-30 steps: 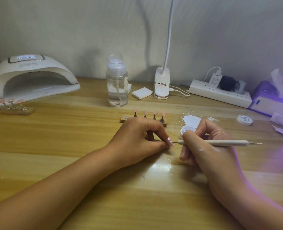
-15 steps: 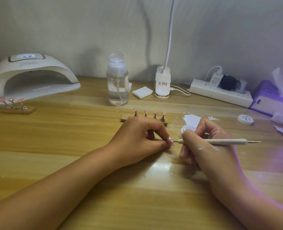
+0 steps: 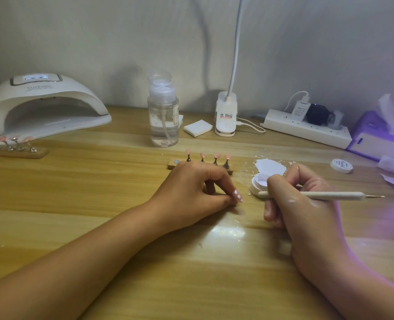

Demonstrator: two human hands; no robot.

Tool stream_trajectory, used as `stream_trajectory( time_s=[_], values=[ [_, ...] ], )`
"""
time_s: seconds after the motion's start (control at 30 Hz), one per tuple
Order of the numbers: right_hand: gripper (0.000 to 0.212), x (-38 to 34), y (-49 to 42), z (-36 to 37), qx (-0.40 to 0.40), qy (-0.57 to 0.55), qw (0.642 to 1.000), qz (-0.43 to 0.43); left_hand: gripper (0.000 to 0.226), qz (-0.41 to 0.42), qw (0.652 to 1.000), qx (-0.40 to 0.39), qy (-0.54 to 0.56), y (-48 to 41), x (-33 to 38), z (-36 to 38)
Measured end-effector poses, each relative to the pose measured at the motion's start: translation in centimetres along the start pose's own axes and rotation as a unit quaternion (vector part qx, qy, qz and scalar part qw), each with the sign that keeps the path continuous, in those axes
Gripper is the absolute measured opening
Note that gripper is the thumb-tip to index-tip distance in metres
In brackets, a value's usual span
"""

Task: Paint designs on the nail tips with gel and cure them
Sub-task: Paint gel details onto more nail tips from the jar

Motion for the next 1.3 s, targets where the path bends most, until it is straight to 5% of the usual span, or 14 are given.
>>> stream_trajectory(
  time_s=[0.8,1.3],
  values=[
    [0.036,0.4,-0.2,0.7,-0.034,0.037,0.999,0.002,0.015,-0.002,1.000,-0.004,-0.007,0.0,0.1,0.0],
    [0.037,0.2,0.0,-1.5,0.062,-0.068,0.996,-0.017,0.017,-0.007,0.999,0.041,0.010,0.3,-0.1,-0.6]
  ],
)
Point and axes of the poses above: each hand's wrist, its own y-axis away from the middle knuckle, its own z-axis out of the palm, x = y × z, the point moved 8 cm from there along -y, towards the middle knuckle, and after that the axes turned 7 degrees about -x, right-handed, at the moved point
